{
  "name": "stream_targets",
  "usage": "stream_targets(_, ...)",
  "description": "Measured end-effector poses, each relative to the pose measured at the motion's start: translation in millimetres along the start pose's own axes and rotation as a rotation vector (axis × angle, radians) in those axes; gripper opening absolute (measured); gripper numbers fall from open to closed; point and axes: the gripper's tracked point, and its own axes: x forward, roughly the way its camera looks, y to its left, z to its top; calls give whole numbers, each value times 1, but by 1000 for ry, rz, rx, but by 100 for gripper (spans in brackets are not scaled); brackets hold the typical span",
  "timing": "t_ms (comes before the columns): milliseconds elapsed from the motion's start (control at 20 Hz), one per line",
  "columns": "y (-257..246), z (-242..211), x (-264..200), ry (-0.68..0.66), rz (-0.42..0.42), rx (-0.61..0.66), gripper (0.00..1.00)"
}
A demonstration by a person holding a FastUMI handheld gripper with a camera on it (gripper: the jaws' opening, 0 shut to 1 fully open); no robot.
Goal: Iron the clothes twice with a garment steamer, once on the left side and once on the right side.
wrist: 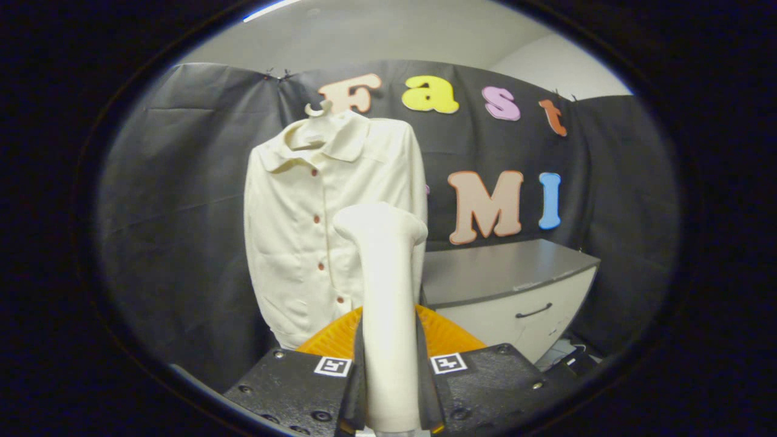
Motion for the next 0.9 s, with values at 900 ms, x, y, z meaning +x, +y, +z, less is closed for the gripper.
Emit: stream_targets(900, 133, 50, 109, -94, 65, 44, 33)
